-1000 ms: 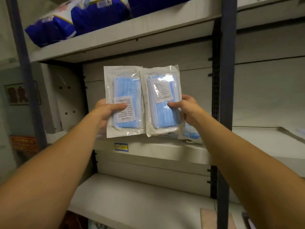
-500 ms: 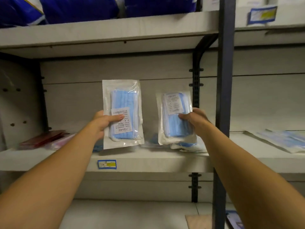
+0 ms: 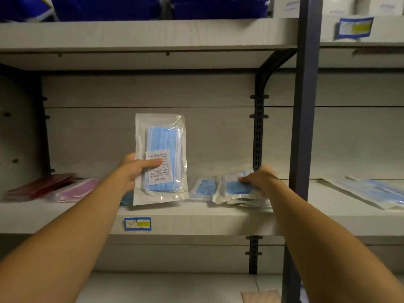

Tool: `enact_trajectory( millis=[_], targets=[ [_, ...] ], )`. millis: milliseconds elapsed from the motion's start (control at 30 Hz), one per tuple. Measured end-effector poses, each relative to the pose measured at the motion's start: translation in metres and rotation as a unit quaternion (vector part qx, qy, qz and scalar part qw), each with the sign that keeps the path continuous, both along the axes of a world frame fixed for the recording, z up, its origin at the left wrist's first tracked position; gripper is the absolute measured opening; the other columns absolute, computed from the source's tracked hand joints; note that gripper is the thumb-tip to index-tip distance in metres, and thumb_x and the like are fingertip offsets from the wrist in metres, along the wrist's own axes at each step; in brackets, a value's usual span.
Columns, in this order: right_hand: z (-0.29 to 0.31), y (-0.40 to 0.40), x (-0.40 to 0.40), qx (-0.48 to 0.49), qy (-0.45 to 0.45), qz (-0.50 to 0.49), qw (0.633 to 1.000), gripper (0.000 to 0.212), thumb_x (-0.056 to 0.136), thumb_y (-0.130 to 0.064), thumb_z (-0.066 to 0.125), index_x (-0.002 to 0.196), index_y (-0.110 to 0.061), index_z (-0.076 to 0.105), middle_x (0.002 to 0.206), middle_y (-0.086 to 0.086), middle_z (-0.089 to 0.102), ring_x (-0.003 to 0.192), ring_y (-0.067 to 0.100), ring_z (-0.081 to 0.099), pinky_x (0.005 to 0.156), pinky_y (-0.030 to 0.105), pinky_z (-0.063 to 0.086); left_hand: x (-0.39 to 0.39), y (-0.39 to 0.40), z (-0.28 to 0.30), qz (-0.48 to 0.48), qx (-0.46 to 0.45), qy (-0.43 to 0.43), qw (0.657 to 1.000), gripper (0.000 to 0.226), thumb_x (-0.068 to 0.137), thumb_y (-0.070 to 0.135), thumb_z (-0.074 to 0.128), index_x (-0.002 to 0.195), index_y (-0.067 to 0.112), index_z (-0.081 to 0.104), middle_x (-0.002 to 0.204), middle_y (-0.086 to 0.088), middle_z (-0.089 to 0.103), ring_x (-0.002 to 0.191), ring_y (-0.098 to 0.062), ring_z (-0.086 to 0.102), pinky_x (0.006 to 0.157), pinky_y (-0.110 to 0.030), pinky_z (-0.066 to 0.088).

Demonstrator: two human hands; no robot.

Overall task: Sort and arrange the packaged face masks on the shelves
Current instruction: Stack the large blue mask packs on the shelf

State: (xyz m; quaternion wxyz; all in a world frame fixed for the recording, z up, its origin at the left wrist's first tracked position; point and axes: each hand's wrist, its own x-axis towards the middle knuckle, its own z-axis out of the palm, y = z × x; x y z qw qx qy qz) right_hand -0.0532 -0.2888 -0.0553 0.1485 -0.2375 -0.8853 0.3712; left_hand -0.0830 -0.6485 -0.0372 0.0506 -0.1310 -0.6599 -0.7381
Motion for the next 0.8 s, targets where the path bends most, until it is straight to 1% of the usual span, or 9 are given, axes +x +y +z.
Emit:
enact_trajectory(
  millis=[67,133,233,300,367,433,533,667,800],
  targets=[
    [-0.004,0.002,-0.001,0.067,-0.002,-0.002,0.998,0.068,0.072,-0.056,0.084,0.108,-0.006,0.056,0.101,0.010,0.063,0.087,0.026,0.061,0.069,0.033,0.047,-0.004,0.002,-0.001,-0.003,-0.003,-0.002,1.000,0.038,0.073,0.003,0.080,0.110,0.006,0.069,0.101,-0.016,0.077,0.093,-0.034,0.075,0.080,-0.053,0.060],
    [-0.007,0.004,-0.001,0.142,0.020,-0.017,0.990,0.065,0.073,-0.060,0.081,0.107,-0.008,0.059,0.097,0.008,0.062,0.085,0.025,0.060,0.066,0.031,0.046,-0.007,0.006,-0.001,-0.008,-0.004,-0.003,1.000,0.039,0.073,0.003,0.081,0.110,0.006,0.069,0.101,-0.016,0.077,0.093,-0.034,0.075,0.081,-0.054,0.060],
    [-0.006,0.005,0.002,0.267,0.069,-0.016,0.961,0.052,0.086,-0.050,0.074,0.115,-0.011,0.056,0.104,0.008,0.061,0.088,0.027,0.057,0.074,0.035,0.049,-0.011,0.014,0.004,-0.009,0.001,-0.003,1.000,0.046,0.064,0.007,0.083,0.108,0.004,0.070,0.099,-0.017,0.077,0.091,-0.033,0.075,0.078,-0.051,0.061],
    [-0.003,0.004,0.003,0.312,0.075,0.001,0.947,0.046,0.092,-0.041,0.069,0.122,-0.010,0.053,0.112,0.010,0.061,0.091,0.027,0.056,0.081,0.036,0.052,-0.017,0.021,0.007,-0.009,0.005,-0.008,1.000,0.049,0.063,0.007,0.085,0.109,0.002,0.070,0.099,-0.018,0.077,0.091,-0.034,0.075,0.078,-0.050,0.060],
    [0.003,0.004,0.005,0.327,0.070,0.012,0.942,0.040,0.094,-0.035,0.066,0.123,-0.010,0.053,0.111,0.010,0.061,0.091,0.026,0.057,0.086,0.038,0.055,-0.022,0.031,0.009,-0.003,0.001,-0.016,1.000,0.042,0.070,0.005,0.086,0.109,0.000,0.070,0.097,-0.017,0.077,0.087,-0.032,0.076,0.075,-0.046,0.061],
    [0.007,0.003,0.008,0.323,0.070,0.018,0.944,0.032,0.095,-0.030,0.063,0.120,-0.011,0.054,0.109,0.010,0.060,0.090,0.026,0.058,0.085,0.040,0.056,-0.026,0.043,0.011,-0.001,-0.013,-0.029,0.999,0.037,0.074,0.005,0.085,0.107,-0.001,0.069,0.095,-0.017,0.077,0.083,-0.030,0.076,0.072,-0.043,0.061],
    [0.011,0.001,0.018,0.314,0.057,0.025,0.947,0.024,0.098,-0.024,0.058,0.119,-0.012,0.054,0.110,0.010,0.060,0.090,0.026,0.059,0.085,0.040,0.057,-0.028,0.060,0.010,-0.023,-0.031,-0.049,0.998,0.052,0.072,0.008,0.087,0.117,-0.005,0.064,0.096,-0.018,0.077,0.085,-0.031,0.076,0.072,-0.043,0.062],
    [0.011,-0.002,0.033,0.339,0.047,0.038,0.939,0.016,0.098,-0.020,0.055,0.111,-0.011,0.056,0.094,0.010,0.060,0.077,0.025,0.059,0.075,0.043,0.060,-0.026,0.086,0.005,-0.053,-0.056,-0.062,0.995,0.050,0.076,0.007,0.085,0.118,-0.007,0.063,0.093,-0.016,0.076,0.076,-0.026,0.076,0.057,-0.035,0.060],
    [0.014,-0.012,0.046,0.357,0.043,0.042,0.932,0.012,0.094,-0.014,0.057,0.106,-0.012,0.056,0.092,0.010,0.060,0.075,0.026,0.058,0.069,0.039,0.058,-0.023,0.111,0.004,-0.088,-0.081,-0.081,0.990,0.052,0.075,0.004,0.085,0.116,-0.006,0.055,0.095,-0.019,0.075,0.073,-0.030,0.076,0.055,-0.039,0.061]
  ],
)
